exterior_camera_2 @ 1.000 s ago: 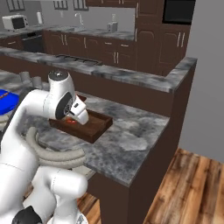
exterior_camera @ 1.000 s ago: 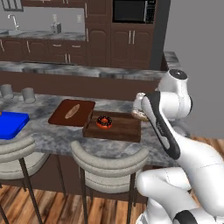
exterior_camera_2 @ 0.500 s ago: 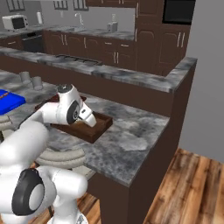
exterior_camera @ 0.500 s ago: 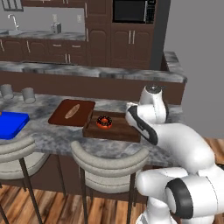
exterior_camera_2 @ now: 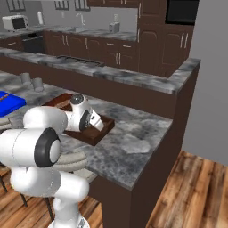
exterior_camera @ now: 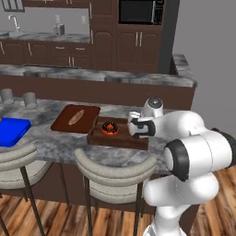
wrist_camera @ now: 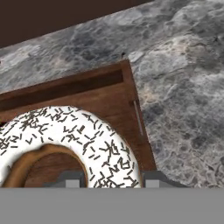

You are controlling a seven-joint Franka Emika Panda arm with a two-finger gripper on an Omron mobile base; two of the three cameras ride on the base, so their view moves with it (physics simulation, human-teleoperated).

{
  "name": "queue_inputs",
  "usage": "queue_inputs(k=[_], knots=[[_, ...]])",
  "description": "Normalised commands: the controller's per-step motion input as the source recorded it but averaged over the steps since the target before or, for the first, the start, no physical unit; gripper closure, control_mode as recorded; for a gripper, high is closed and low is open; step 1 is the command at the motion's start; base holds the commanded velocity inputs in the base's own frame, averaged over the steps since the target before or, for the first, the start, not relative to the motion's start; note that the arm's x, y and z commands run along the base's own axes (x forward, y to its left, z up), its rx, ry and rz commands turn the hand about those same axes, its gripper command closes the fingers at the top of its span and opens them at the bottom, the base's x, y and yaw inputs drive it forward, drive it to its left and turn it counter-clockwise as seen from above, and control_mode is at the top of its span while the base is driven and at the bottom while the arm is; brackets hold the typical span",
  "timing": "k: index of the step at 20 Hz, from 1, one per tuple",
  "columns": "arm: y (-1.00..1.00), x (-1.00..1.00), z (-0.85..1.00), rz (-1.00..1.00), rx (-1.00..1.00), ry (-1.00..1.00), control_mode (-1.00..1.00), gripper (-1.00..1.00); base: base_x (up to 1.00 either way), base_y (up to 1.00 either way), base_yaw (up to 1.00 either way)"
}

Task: Take the donuts from the fridge and place them on the empty tray on the dining counter.

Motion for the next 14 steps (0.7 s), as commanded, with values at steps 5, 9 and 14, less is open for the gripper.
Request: queue_inputs(k=[5, 9, 14], knots=[[0.0, 0.68, -0.14, 0.0, 0.01, 0.12, -1.0, 1.0, 0.0, 0.0, 0.0], [0.07, 0.31, -0.23, 0.0, 0.0, 0.21, -1.0, 1.0, 0.0, 0.0, 0.0], [0.2, 0.01, -0.32, 0.0, 0.03, 0.16, -1.0, 1.0, 0.0, 0.0, 0.0]])
